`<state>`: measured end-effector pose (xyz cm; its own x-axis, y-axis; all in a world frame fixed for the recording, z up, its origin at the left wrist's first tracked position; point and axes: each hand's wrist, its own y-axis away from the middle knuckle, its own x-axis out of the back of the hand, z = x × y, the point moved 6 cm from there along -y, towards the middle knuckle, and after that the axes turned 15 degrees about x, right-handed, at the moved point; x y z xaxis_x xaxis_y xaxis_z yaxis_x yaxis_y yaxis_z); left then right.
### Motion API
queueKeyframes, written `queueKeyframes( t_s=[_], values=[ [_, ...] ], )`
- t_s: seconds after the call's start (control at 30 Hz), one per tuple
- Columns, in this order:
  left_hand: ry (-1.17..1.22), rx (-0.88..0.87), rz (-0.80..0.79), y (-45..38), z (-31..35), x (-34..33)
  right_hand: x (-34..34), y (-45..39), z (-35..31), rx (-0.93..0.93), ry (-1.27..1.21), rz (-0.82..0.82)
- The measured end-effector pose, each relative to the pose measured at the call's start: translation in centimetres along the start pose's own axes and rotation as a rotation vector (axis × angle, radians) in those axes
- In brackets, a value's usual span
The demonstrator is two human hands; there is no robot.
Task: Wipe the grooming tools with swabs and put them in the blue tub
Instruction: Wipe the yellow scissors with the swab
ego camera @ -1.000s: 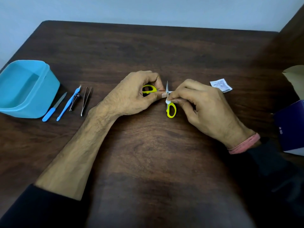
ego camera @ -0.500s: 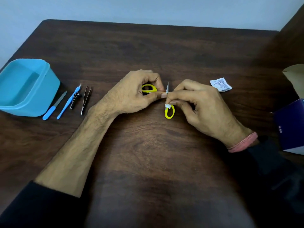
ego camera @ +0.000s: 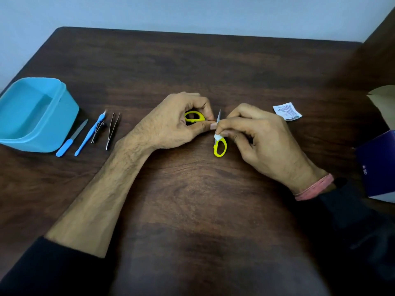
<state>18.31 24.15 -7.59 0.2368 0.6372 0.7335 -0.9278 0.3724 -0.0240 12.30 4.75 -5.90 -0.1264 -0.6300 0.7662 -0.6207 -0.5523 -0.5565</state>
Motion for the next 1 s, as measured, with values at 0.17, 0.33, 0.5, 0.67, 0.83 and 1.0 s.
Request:
queueKeyframes(
  t_s=[0.17,0.33,0.5,0.67,0.83,1.0],
  values=[
    [0.026,0.008,0.000,-0.1,0.1,0.0,-0.3,-0.2,1.1,-0.055,0.006,0.064],
    [0.019,0.033,-0.008,-0.1,0.1,-0.2,-0.5,0.2,1.4,-0.105,-0.069,0.081],
    [0.042,0.034,-0.020,-0.2,-0.1,-0.1,-0.2,0.0,1.3,-0.151,-0.004,0.117],
    [0.026,0.030,-0.017,-0.2,-0.1,-0.2,0.3,-0.4,1.2,-0.155,0.065,0.197],
    [0.008,0.017,-0.011,-0.2,-0.2,-0.3,0.6,-0.7,1.6,-0.152,0.132,0.274],
    [-0.008,0.007,0.001,-0.3,0.0,-0.3,-0.3,-0.8,2.1,-0.119,0.177,0.198]
  ],
)
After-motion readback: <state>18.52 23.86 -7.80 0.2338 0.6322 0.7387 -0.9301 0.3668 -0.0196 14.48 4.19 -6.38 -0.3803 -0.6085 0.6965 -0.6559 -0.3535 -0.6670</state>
